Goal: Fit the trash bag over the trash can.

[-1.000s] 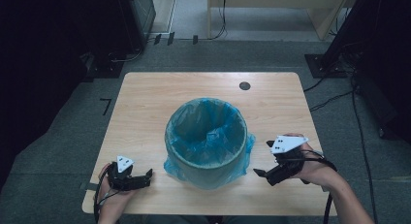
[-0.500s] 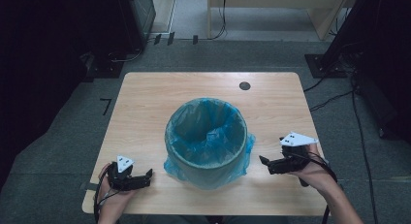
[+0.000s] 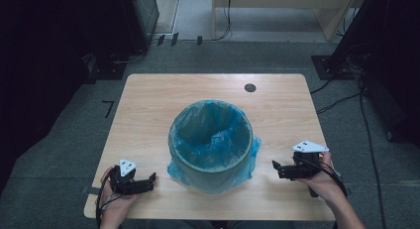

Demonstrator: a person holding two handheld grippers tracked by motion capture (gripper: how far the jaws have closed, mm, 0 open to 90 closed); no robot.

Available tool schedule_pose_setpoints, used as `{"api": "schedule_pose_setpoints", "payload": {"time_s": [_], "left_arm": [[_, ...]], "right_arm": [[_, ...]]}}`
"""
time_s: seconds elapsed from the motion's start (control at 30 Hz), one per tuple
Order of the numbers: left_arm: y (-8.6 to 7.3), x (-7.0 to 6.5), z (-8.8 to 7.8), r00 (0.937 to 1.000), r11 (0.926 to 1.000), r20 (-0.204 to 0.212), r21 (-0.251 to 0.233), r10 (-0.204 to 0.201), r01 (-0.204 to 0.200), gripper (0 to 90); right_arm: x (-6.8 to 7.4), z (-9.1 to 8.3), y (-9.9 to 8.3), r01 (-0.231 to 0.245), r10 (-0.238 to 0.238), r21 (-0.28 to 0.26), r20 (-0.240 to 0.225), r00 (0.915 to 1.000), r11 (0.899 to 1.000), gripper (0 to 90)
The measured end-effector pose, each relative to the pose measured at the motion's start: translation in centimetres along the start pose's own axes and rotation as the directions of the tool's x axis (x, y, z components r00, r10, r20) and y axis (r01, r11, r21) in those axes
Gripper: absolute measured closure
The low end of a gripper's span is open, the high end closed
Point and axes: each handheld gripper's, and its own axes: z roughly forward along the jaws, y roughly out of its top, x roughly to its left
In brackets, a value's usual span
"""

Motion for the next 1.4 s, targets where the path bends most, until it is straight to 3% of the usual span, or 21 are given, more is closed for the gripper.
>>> {"api": "schedule_pose_setpoints", "payload": {"time_s": [0.37,1.0,1.13,1.27,1.4], "left_arm": [[0.0,0.0,0.0,1.0000,1.0000,-0.004,0.001,-0.002,0.002,0.0],[0.0,0.0,0.0,1.0000,1.0000,-0.003,0.000,-0.002,0.002,0.0],[0.0,0.0,0.0,1.0000,1.0000,-0.004,0.001,-0.001,0.001,0.0],[0.0,0.0,0.0,1.0000,1.0000,-0.003,0.000,-0.002,0.002,0.0],[0.0,0.0,0.0,1.0000,1.0000,-0.003,0.001,-0.002,0.002,0.0]], "right_arm": [[-1.7,-0.8,-2.4,-0.081,0.082,-0.008,0.064,0.9946,0.997,0.0],[-4.0,-1.7,-6.3,-0.135,0.131,0.020,0.137,0.9819,0.991,0.0],[-4.3,-2.0,-7.1,-0.131,0.127,0.028,0.130,0.9834,0.991,0.0],[-4.7,-2.0,-7.9,-0.123,0.114,0.047,0.152,0.9817,0.991,0.0],[-5.1,-2.4,-8.6,-0.138,0.133,0.021,0.158,0.9784,0.990,0.0]]}}
